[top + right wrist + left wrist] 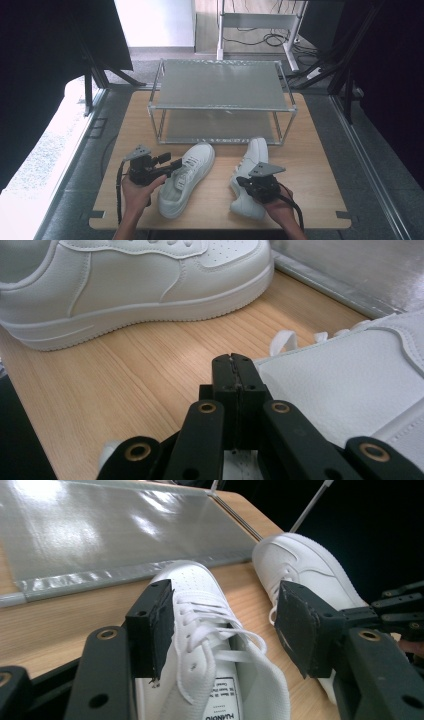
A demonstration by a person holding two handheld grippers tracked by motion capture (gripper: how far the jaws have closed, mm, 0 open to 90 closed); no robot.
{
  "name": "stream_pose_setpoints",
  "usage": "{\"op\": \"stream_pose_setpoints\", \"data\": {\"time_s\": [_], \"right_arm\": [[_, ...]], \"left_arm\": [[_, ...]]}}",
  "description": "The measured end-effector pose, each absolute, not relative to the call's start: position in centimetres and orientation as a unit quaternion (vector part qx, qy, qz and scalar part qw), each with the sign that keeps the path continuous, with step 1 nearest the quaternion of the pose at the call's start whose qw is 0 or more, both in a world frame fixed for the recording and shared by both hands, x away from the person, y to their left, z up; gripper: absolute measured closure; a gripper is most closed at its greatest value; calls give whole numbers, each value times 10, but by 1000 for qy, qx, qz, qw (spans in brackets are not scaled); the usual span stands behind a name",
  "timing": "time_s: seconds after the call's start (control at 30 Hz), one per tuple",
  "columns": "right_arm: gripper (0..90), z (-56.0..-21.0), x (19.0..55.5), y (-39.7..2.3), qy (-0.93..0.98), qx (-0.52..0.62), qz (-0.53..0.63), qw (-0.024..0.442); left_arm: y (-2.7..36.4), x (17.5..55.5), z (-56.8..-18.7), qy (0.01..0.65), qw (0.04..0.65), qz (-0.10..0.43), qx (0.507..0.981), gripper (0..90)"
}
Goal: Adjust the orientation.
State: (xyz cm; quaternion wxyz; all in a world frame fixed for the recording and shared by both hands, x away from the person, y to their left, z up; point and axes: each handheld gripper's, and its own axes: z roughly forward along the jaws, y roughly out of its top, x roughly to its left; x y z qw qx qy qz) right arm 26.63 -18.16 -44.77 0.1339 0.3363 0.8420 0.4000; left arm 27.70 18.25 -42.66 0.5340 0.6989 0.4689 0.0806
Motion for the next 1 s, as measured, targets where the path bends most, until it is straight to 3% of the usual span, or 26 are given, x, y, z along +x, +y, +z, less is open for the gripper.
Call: {"op": "stream_pose_setpoints", "data": {"time_s": [0.53, 0.83, 0.97, 1.0], "right_arm": [[900, -436, 253, -224, 813, 385, 409, 152], [900, -440, 239, -284, 782, 443, 395, 187], [900, -447, 236, -314, 746, 478, 435, 160], [900, -442, 234, -313, 747, 475, 429, 180]], "left_arm": [[187, 278, -427, 481, 528, 73, 696, 398], [184, 279, -428, 486, 526, 70, 695, 392], [182, 280, -429, 485, 524, 68, 697, 392], [181, 280, -430, 484, 523, 69, 699, 392]]}}
